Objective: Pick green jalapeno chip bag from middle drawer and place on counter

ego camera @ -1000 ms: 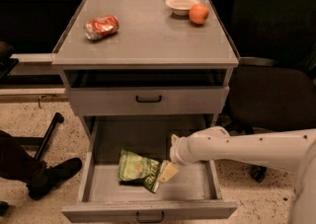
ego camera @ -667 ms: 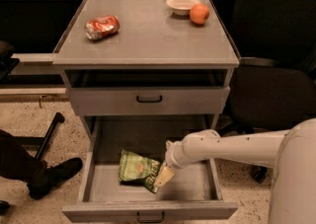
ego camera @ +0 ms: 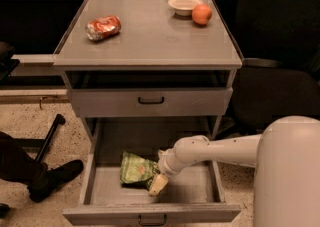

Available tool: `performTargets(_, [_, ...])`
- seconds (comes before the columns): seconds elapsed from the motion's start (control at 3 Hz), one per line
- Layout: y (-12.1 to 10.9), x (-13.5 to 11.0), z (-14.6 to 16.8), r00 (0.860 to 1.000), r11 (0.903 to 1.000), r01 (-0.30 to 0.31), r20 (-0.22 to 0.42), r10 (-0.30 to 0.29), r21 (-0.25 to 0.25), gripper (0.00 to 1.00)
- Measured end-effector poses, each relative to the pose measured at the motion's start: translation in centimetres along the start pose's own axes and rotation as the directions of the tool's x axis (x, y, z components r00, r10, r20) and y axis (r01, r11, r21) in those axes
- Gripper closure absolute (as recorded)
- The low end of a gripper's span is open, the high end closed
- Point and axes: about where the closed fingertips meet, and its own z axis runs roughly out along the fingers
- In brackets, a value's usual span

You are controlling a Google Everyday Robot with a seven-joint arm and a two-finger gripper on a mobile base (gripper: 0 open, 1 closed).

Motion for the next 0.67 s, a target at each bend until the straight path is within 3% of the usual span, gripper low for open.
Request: performTargets(0.67, [1.8, -2.3, 3.0, 0.999, 0.9956, 0.050, 0.013, -0.049, -0.079, 0.00])
